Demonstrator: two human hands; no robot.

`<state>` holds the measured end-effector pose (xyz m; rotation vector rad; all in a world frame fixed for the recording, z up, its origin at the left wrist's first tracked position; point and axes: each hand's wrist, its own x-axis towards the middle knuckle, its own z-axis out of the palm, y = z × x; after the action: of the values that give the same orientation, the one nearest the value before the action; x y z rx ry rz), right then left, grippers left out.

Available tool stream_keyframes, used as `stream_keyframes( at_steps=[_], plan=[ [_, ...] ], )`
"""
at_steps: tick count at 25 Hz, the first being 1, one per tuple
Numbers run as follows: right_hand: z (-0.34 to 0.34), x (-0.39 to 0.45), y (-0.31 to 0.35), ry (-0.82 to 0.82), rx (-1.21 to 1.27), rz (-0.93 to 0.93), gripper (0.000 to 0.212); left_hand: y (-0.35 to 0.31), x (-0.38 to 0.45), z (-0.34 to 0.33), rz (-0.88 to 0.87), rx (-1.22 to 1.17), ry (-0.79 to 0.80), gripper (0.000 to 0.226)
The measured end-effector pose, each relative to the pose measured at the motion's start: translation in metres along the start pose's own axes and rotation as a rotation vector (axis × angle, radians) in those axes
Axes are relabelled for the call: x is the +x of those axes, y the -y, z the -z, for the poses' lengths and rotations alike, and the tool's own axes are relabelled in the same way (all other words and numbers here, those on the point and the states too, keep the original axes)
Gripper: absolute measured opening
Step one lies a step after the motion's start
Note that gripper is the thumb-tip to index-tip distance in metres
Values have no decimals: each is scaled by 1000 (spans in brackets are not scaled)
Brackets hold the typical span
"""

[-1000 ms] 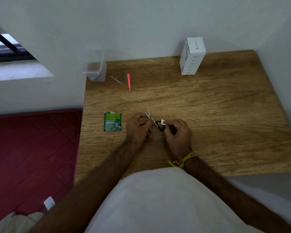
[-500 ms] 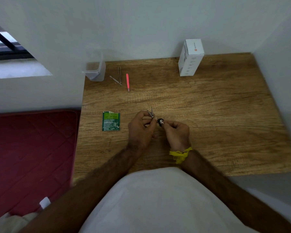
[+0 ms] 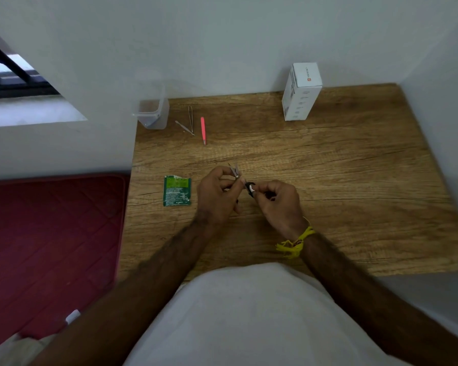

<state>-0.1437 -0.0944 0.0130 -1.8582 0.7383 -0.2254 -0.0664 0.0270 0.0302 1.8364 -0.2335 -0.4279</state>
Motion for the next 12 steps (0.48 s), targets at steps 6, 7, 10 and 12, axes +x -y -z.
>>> stream_keyframes(
  at_steps=[6, 7, 10, 12],
  plan=[
    [8, 1, -2, 93, -109, 129, 11, -9, 15, 13, 5, 88, 85, 19],
    [9, 1, -1, 114, -126, 147, 12, -10, 18, 15, 13, 97, 105, 21],
    [11, 0, 1, 152, -177, 218, 12, -15, 24, 20, -3, 125, 175, 19],
    [10, -1, 3, 136, -173, 208, 12, -18, 25, 22, -21, 137, 189, 16]
  ],
)
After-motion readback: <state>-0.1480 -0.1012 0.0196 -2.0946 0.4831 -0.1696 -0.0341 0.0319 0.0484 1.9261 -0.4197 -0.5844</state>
